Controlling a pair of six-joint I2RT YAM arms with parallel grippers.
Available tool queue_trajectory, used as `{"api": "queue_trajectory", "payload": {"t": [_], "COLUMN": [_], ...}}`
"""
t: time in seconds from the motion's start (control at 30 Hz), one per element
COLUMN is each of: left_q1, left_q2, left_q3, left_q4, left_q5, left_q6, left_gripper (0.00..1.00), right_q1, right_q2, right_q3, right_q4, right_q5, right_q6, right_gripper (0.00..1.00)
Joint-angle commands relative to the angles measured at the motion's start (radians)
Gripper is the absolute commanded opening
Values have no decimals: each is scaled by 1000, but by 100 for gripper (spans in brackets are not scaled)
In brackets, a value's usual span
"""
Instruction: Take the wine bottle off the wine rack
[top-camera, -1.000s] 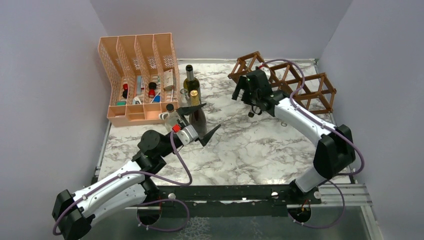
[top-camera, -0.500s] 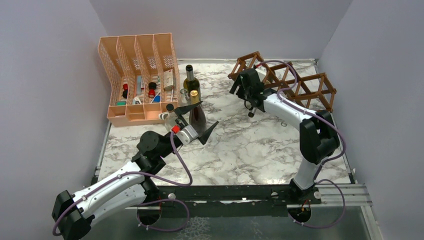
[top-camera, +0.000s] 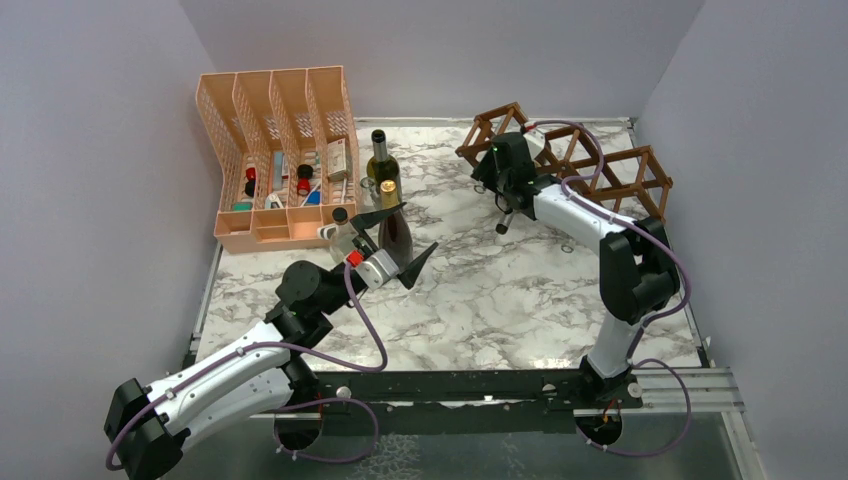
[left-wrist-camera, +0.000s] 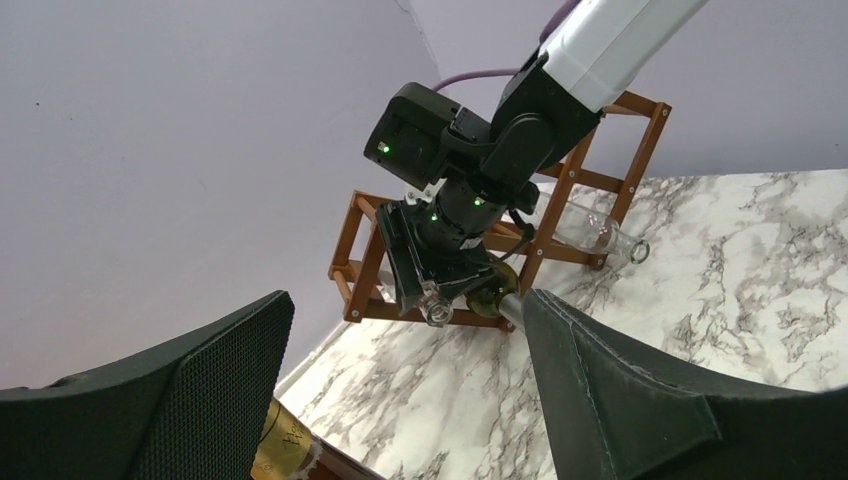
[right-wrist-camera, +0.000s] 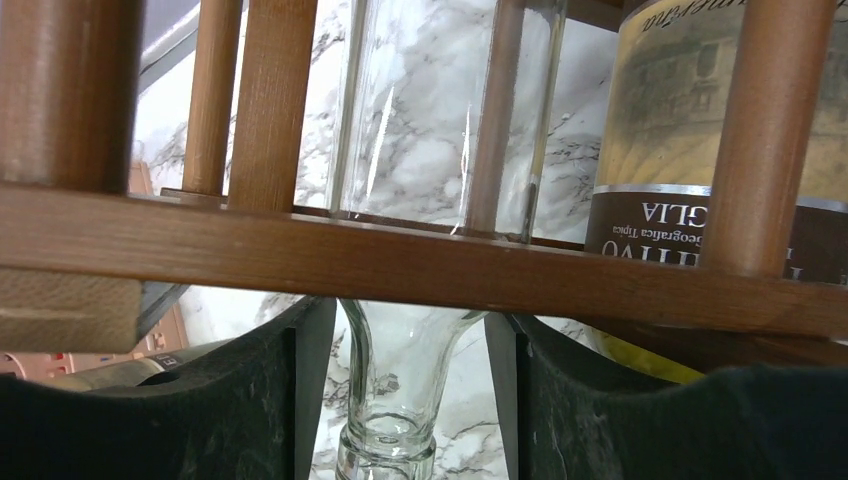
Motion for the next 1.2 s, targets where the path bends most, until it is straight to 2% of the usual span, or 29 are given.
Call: {"api": "queue_trajectory", "payload": {"t": [0.0,0.27,0.53,0.8,1.0,1.17], "left_q1": [-3,-2,-2,-2,-2,-2], "left_q2": [-10,-3,6,18,30,40], "left_q3": [-16,-16,-13,-10,-7,-6], "left_q4": [34,34,34,35,35,35], "left_q5": [-9,-3,13,19,24,27], "left_q6": [14,14,2,-6,-11,-13], "left_gripper": [90,90,90,90,90,90], "right_q1": [-8,-33,-75,-137,-137,-134], "right_q2": [22,-9,-116,-164,-217,-266], "right_q3": [-21,-58,-168,-199,-276,-357], "right_q4": [81,101,146,115,155,239], "right_q5": [-33,-86,-191,-359,-499,-534], "right_q6": [15,-5,-137,-227,-181,-118], "right_gripper": [59,43,29,25,19,13]}}
